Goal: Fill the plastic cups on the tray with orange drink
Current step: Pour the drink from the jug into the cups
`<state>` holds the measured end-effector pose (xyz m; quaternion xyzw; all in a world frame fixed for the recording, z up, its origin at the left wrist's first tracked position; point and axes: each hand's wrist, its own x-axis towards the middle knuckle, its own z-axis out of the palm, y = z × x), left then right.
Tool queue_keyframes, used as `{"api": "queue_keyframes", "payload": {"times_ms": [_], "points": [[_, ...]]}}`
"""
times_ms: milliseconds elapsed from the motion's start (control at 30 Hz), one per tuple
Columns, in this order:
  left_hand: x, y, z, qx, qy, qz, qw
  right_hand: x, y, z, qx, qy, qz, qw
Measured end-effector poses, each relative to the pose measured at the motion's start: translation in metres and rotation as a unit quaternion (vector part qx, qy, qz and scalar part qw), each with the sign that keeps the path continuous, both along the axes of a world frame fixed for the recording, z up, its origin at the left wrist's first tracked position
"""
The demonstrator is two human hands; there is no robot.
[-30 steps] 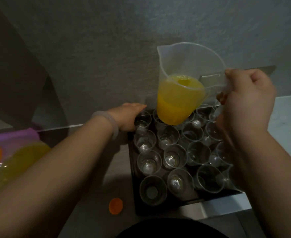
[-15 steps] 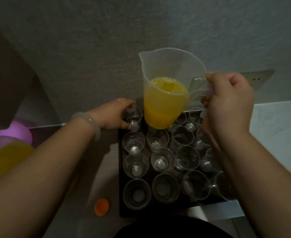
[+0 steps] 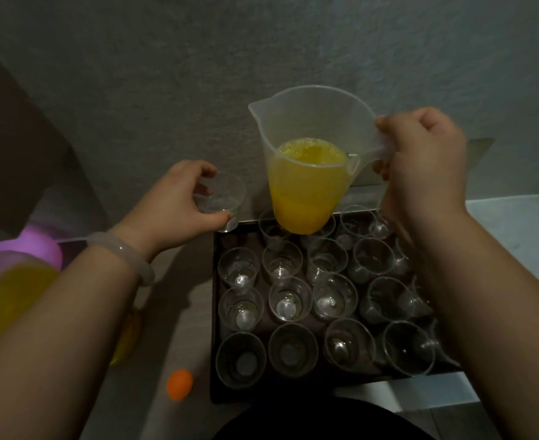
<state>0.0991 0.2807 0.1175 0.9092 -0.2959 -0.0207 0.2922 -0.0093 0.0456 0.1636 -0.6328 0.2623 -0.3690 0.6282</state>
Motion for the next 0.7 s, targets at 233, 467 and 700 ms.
{"api": "queue_keyframes", "payload": {"times_ms": [233,467,700], "points": [[-0.012,-0.007,0.007,0.037,-0.027,-0.025,0.999,0.011,-0.014,0.016,-0.062,0.051,0.079,0.994],[-0.015,-0.005,0.01,0.048,-0.034,-0.02,0.998,0.019,-0.004,0.022,-0.145,0.102,0.152,0.972],[-0.019,0.004,0.006,0.05,-0.033,-0.021,0.998,0.031,0.01,0.028,-0.242,0.124,0.158,0.949]]}}
